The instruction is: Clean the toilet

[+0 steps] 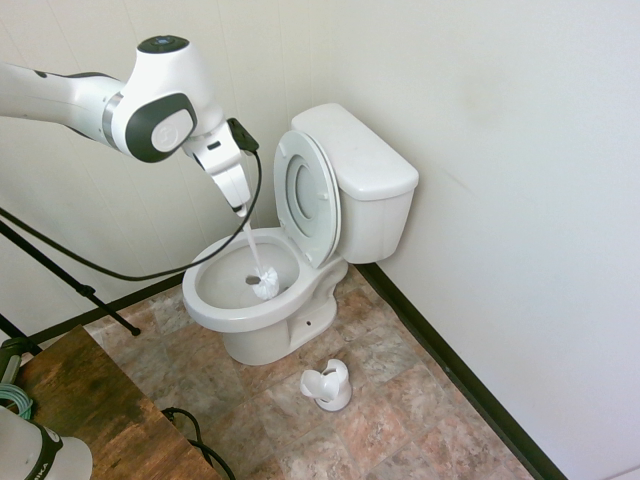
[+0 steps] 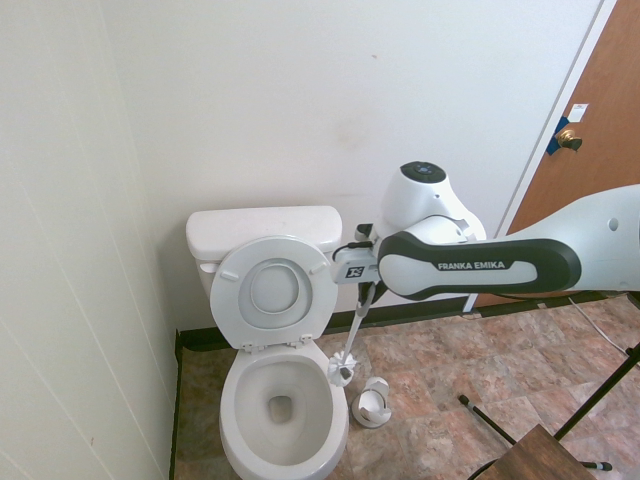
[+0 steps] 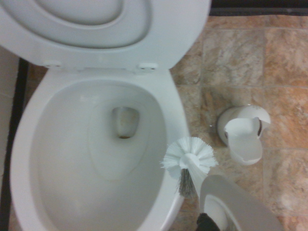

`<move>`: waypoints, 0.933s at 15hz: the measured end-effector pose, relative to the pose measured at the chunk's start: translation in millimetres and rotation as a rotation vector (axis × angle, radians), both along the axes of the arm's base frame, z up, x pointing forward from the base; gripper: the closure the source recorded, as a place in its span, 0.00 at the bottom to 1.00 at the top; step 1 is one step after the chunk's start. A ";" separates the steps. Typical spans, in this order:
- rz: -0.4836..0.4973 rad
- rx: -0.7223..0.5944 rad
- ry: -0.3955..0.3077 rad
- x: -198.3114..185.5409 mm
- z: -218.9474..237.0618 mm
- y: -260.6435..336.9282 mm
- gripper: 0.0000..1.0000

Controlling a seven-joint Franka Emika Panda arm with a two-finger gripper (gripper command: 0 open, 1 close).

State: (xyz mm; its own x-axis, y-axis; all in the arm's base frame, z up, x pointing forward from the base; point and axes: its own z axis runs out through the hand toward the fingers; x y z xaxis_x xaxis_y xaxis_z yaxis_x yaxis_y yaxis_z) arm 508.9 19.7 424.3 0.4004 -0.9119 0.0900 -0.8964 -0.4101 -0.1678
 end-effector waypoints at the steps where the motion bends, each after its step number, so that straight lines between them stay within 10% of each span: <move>1: -0.016 -0.001 0.010 1.1 -5.3 -17.3 1.00; 14: -0.186 0.029 0.127 28.3 -153.7 -152.4 1.00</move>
